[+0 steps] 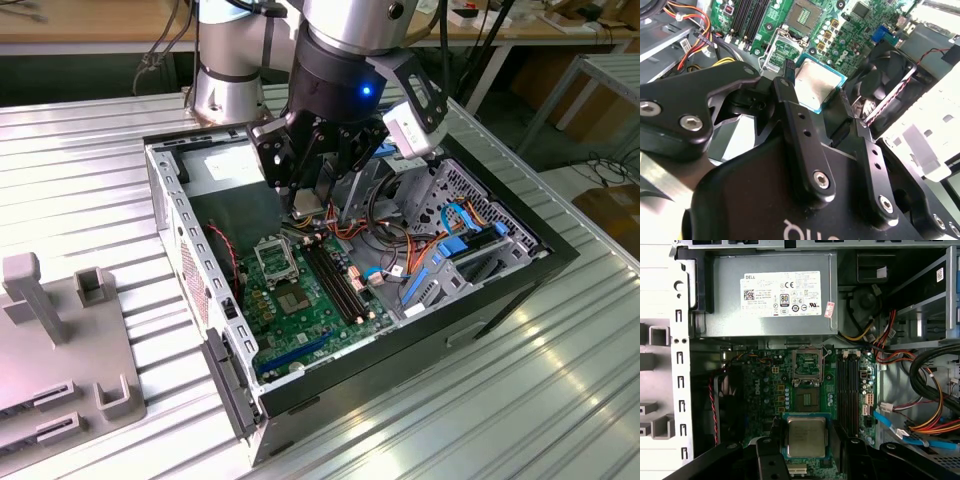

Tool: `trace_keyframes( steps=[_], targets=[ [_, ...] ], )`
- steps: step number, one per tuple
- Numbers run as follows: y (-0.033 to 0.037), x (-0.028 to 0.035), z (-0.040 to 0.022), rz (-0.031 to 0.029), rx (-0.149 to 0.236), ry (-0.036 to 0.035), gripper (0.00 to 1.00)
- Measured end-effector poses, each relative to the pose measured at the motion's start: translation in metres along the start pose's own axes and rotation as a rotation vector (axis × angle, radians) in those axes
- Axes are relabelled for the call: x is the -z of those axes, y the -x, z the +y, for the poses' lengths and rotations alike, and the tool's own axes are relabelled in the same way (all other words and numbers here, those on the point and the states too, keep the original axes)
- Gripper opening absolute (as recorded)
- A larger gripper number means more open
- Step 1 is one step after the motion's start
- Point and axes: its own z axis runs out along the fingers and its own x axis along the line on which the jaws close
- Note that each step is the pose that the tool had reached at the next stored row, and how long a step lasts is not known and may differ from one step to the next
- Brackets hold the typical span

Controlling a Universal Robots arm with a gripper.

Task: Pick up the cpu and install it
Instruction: 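Place the cpu into insertion slot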

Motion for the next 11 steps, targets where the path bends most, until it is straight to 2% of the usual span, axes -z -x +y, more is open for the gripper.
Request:
trace_keyframes(
  steps=[5,6,7,11],
  targets=[
    [0.0038,-0.0121,0.0002,0.0006,0.033,-0.0009,0.47],
    [0.0063,-0.0164,0.0004,0.0007,0.038,-0.0011,0.47],
    [0.0084,-0.0191,0.0004,0.0007,0.038,-0.0010,0.47],
    [0.0096,-0.0278,-0.0016,0.0007,0.038,-0.0010,0.47]
  ],
)
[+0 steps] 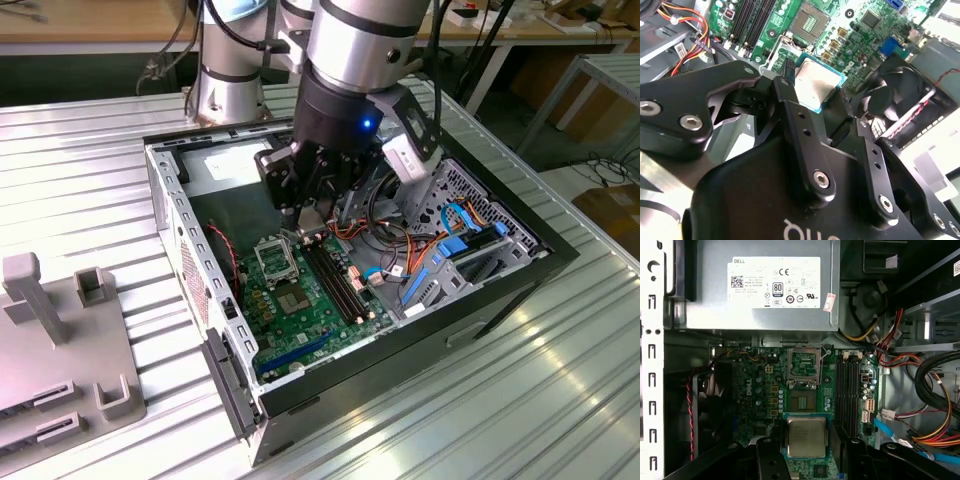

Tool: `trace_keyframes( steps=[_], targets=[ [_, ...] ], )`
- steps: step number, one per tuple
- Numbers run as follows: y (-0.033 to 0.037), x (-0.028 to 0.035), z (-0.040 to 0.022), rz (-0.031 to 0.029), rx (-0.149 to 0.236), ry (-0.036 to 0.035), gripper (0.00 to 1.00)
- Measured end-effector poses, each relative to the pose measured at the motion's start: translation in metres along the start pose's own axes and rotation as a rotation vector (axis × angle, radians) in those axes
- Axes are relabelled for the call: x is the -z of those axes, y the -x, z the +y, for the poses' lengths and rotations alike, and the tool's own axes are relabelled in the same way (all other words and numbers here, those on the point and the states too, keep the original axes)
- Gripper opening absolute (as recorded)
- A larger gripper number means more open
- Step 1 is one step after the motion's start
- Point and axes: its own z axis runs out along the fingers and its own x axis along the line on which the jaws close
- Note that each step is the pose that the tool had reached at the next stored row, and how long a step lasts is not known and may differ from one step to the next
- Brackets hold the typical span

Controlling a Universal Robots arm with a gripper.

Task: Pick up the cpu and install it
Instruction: 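Place the cpu into insertion slot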

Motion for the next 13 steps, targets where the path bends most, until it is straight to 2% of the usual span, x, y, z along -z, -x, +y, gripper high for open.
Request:
trace_keyframes(
  steps=[3,7,10,13],
  targets=[
    [0.0029,-0.0058,-0.0002,0.0000,0.001,0.0000,0.47],
    [0.0078,-0.0178,-0.0006,0.0000,0.001,0.0000,0.47],
    [0.0086,-0.0268,-0.0008,0.0002,0.002,0.0000,0.47],
    [0.0086,-0.0328,-0.0010,0.0006,0.008,-0.0001,0.47]
  ],
)
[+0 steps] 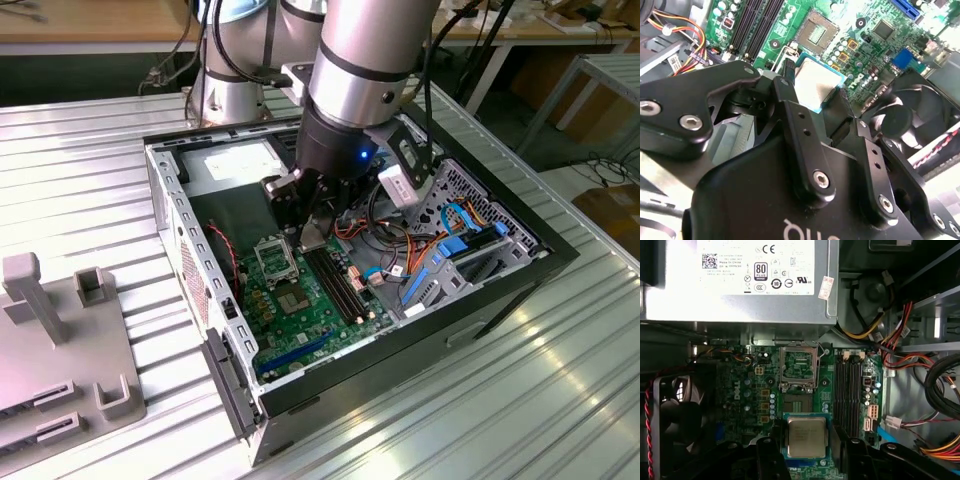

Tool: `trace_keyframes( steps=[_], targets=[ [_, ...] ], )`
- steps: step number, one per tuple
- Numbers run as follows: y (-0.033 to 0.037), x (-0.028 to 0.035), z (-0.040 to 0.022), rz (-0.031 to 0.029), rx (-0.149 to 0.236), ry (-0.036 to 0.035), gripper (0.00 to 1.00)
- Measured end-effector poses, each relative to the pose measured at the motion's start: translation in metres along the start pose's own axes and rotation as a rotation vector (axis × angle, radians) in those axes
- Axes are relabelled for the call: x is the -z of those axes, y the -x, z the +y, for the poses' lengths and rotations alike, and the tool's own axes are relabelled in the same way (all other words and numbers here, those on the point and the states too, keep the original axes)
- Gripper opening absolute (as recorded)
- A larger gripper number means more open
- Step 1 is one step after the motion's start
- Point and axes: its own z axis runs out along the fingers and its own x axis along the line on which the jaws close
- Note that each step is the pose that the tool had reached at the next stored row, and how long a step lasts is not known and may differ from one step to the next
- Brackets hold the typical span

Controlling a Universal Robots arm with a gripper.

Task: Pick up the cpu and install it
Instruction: 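Place the cpu into insertion slot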

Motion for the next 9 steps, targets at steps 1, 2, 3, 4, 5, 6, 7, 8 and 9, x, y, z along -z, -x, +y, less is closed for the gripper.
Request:
trace_keyframes(
  steps=[1,2,3,4,5,6,7,8,9],
  targets=[
    [0.0000,-0.0015,0.0000,0.0001,0.003,-0.0001,0.47],
    [0.0001,-0.0036,0.0000,0.0001,0.007,-0.0001,0.47],
    [-0.0002,-0.0053,-0.0001,0.0003,0.013,0.0000,0.47],
    [-0.0003,-0.0063,-0.0001,0.0004,0.016,0.0006,0.47],
    [-0.0004,-0.0072,-0.0001,0.0007,0.017,0.0012,0.47],
    [-0.0004,-0.0083,-0.0001,0.0042,0.017,0.0017,0.47],
    [-0.0004,-0.0090,-0.0001,0.0074,0.017,0.0019,0.47],
    [-0.0005,-0.0101,0.0000,0.0102,0.017,0.0020,0.47],
    [-0.0006,-0.0115,0.0003,0.0113,0.017,0.0022,0.47]
  ],
)
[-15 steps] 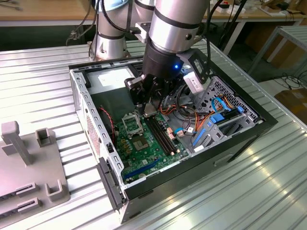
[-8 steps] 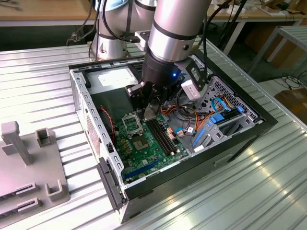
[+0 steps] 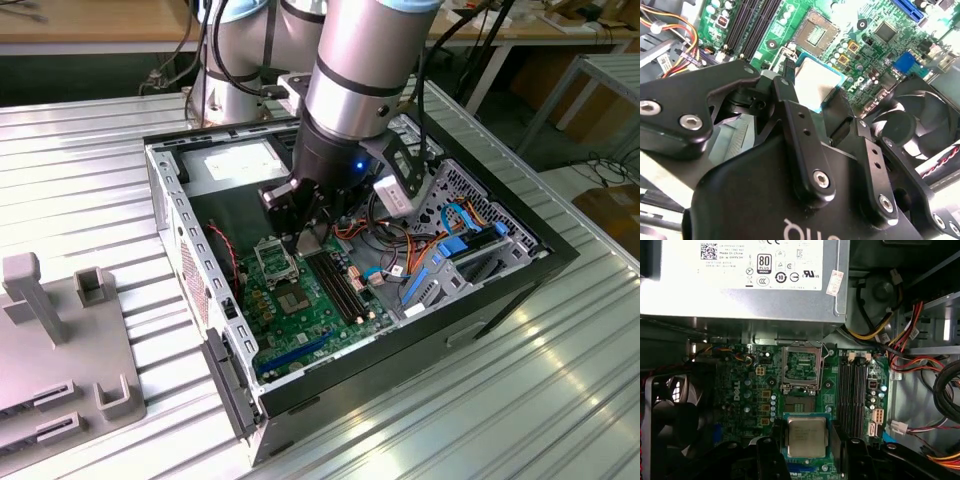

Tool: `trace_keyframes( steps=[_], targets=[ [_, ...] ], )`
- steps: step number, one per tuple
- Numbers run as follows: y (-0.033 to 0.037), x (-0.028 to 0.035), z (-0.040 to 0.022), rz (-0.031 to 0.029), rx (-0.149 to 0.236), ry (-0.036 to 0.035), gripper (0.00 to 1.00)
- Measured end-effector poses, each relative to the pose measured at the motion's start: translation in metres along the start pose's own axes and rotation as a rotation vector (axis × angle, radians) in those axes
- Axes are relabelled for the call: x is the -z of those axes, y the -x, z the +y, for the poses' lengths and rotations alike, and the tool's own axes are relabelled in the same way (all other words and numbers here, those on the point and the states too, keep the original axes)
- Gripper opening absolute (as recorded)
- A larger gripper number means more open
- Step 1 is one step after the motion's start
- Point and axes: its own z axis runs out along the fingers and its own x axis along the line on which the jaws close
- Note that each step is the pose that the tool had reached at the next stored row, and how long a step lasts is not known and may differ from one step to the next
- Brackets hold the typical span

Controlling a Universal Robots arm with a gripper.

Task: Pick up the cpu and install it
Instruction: 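Place the cpu into insertion slot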

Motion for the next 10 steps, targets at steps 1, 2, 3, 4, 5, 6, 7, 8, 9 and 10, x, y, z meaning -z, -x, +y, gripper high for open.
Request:
trace_keyframes(
  steps=[1,2,3,4,5,6,7,8,9,10],
  targets=[
    [0.0001,-0.0023,0.0004,0.0007,-0.002,0.0001,0.47],
    [0.0005,-0.0161,0.0005,0.0003,-0.045,0.0013,0.47],
    [0.0003,-0.0185,0.0005,0.0002,-0.046,0.0014,0.47],
    [0.0003,-0.0203,0.0005,0.0003,-0.046,0.0013,0.47],
    [-0.0002,-0.0221,0.0005,0.0003,-0.047,0.0014,0.47],
    [-0.0008,-0.0240,0.0005,0.0003,-0.047,0.0014,0.47],
    [-0.0014,-0.0257,0.0005,0.0002,-0.046,0.0015,0.47],
    [-0.0025,-0.0277,0.0005,0.0002,-0.046,0.0014,0.47],
    [-0.0034,-0.0296,0.0006,0.0003,-0.046,0.0014,0.47],
    [-0.0039,-0.0314,0.0006,0.0003,-0.046,0.0014,0.47]
  ],
)
